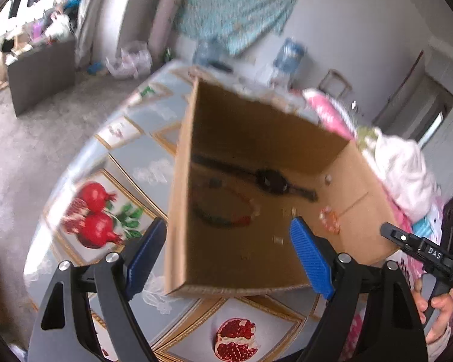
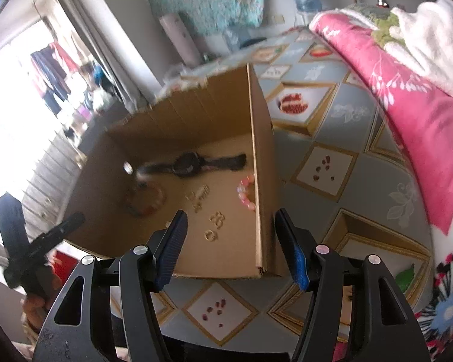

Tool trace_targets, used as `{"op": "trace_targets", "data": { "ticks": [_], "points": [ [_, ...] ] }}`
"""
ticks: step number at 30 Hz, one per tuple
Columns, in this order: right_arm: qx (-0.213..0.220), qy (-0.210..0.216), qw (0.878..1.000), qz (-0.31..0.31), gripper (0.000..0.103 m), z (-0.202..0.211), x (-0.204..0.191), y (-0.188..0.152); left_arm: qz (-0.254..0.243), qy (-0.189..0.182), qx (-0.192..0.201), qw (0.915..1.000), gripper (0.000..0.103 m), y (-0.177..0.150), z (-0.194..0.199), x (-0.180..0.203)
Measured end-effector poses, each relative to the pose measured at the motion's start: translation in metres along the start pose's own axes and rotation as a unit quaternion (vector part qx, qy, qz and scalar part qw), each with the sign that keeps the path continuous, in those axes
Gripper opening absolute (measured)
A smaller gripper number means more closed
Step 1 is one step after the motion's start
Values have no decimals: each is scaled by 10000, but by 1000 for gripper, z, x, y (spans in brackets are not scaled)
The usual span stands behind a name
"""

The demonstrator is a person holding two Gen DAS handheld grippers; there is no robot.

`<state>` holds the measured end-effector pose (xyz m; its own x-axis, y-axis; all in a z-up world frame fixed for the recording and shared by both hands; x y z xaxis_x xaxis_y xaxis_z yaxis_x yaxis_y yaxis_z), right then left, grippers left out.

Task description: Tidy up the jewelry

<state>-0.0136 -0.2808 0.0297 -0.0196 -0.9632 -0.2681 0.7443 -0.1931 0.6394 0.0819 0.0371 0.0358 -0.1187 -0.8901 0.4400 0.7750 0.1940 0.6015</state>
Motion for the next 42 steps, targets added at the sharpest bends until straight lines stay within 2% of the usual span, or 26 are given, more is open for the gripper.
{"op": "trace_targets", "data": {
  "ticks": [2,4,6,10,11,13,15,18,19,23,27,33,36,42],
  "points": [
    [305,-69,9995,-25,59,16,2,-3,-206,-45,300,9993,81,-5,18,7],
    [559,-28,9984,-26,59,33,1,-8,-634,-153,590,9961,83,-13,40,23],
    [681,40,9976,73,59,48,-6,-18,-1004,-297,702,9920,83,-23,56,41],
    [598,188,9975,337,65,56,-27,-40,-1552,-644,703,9833,94,-46,76,72],
    [531,172,9976,397,68,55,-34,-47,-1681,-643,693,9812,98,-50,77,78],
    [434,70,9980,452,73,50,-42,-56,-1876,-561,712,9780,98,-55,76,87],
    [294,-120,9982,510,75,41,-48,-64,-1895,-501,658,9784,98,-59,72,89],
    [118,-331,9975,611,80,31,-53,-71,-1867,15,624,9804,98,-63,64,88],
    [111,-380,9970,666,81,30,-55,-72,-1849,268,664,9801,98,-63,61,87],
    [236,-658,9938,869,87,30,-61,-71,-1672,831,819,9790,98,-59,60,75],
    [260,-805,9925,884,89,30,-63,-68,-1665,1384,728,9736,98,-57,52,67],
    [152,-974,9906,947,92,23,-66,-69,-1707,1521,61,9735,98,-68,29,64],
    [67,-1002,9903,958,92,18,-67,-70,-1468,1591,-358,9756,98,-71,15,52],
    [-153,-983,9899,1013,93,7,-71,-75,-1259,1583,-583,9776,98,-74,7,43]
  ]
}}
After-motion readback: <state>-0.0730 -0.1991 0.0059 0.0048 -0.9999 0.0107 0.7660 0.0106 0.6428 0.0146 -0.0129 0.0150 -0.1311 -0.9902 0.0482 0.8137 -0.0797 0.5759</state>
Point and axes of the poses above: each gripper's, at about its wrist camera, not at the fingertips, and z roughly against the way its jaws point, x to its right, y to its top, the point moved 3 cm from there along -z, roughly the way its jaws point, and after that the axes turned 7 degrees about z, right-handed, at the moved point
